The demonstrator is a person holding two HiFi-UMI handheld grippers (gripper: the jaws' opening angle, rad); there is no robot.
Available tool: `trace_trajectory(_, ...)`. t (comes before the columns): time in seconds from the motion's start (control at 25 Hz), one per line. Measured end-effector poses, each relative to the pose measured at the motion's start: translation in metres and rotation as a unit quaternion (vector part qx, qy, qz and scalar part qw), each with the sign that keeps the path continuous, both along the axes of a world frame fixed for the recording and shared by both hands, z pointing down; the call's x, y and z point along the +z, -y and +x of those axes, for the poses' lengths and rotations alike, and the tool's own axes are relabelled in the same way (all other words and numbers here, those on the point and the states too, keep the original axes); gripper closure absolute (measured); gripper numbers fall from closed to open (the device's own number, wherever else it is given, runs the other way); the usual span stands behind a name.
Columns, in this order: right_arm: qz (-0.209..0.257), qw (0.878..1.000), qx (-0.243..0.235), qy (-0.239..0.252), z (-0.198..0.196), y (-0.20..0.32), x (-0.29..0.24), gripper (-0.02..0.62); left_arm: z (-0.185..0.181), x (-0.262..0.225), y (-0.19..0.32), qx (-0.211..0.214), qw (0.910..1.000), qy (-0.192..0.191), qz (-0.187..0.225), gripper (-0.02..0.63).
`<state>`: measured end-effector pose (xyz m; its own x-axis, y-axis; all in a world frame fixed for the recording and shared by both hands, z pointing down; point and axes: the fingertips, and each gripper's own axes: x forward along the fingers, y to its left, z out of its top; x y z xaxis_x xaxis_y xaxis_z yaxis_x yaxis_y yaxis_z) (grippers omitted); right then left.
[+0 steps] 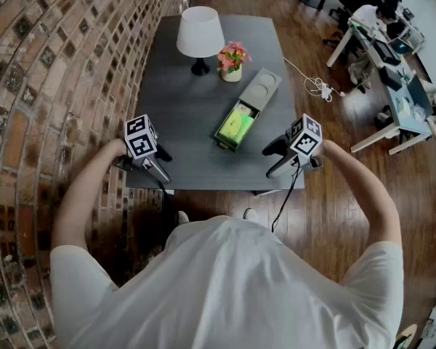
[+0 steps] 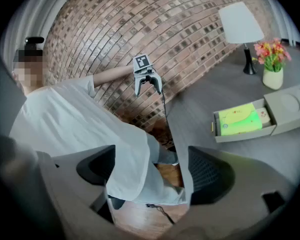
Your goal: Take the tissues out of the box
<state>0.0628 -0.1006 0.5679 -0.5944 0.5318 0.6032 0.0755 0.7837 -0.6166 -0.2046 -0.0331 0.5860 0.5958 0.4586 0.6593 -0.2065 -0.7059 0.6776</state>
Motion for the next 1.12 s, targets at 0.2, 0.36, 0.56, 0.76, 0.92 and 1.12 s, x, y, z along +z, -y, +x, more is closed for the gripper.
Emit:
trace_trajectory(0.2, 0.087, 0.994, 0.057, 0.027, -0.008, 0.036, 0.004, 0.129, 0.001, 0.001, 0.019, -0.043, 0.9982, -0.021, 0.036, 0.152)
trace_trajectory(0.36, 0.156, 0.98, 0.099, 0.074, -0.024, 0.061, -0.004, 0.129, 0.012, -0.008, 0.042, -0.11, 0.9882, -0.069, 0.082, 0.15)
trace_trajectory(0.56, 0.218, 0.967, 0.096, 0.087, -0.039, 0.076, -0.004, 0.129, 0.019, -0.013, 0.062, -0.176, 0.9696, -0.114, 0.126, 0.148)
trace_trajectory(0.76, 0.257, 0.956, 0.106, 0.093, -0.035, 0.089, 0.003, 0.129, 0.028, -0.03, 0.068, -0.236, 0.9418, -0.176, 0.162, 0.103)
trace_trajectory(0.92, 0.287, 0.943, 0.137, 0.1, -0.028, 0.1, 0.009, 0.129, 0.024, -0.03, 0.069, -0.265, 0.927, -0.187, 0.187, 0.078)
trace_trajectory(1.12, 0.32, 0.922, 0.186, 0.111, -0.019, 0.11, 0.017, 0.129, 0.025, -0.021, 0.063, -0.27, 0.9213, -0.169, 0.223, 0.049)
